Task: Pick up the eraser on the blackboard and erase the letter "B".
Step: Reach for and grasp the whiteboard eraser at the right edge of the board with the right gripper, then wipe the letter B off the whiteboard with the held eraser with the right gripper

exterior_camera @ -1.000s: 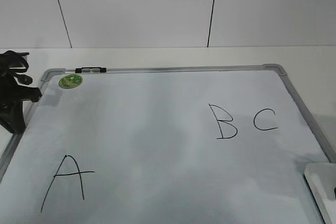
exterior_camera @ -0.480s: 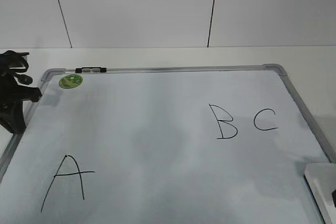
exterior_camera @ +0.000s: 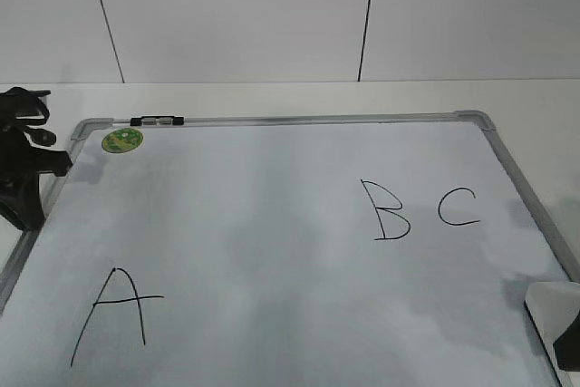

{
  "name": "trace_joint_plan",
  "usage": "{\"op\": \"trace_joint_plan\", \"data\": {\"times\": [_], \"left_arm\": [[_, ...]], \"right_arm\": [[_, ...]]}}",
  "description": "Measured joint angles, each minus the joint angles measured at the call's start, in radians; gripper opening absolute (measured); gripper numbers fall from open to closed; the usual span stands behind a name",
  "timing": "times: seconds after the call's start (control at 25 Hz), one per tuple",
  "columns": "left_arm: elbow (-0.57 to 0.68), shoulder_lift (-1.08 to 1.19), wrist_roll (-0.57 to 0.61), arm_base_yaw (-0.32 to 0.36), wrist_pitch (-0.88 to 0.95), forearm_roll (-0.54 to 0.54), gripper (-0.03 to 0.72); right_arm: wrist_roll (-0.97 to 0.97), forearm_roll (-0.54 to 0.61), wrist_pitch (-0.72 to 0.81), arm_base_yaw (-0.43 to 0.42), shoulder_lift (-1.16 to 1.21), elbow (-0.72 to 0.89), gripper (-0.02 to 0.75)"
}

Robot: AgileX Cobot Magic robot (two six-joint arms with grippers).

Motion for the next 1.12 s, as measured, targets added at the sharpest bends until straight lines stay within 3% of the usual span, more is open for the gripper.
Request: {"op": "trace_joint_plan", "data": {"times": [0.96,1.12], "left_arm": [[0.000,0.000,0.001,0.000,-0.004,0.000,0.019],[0.000,0.000,0.001,0.000,-0.006,0.000,0.019]], "right_arm": [[-0.002,-0.019,0.067,0.000,0.254,-0.101,0.670],[-0.002,-0.024,0.070,0.000,0.254,-0.101,0.605]]}}
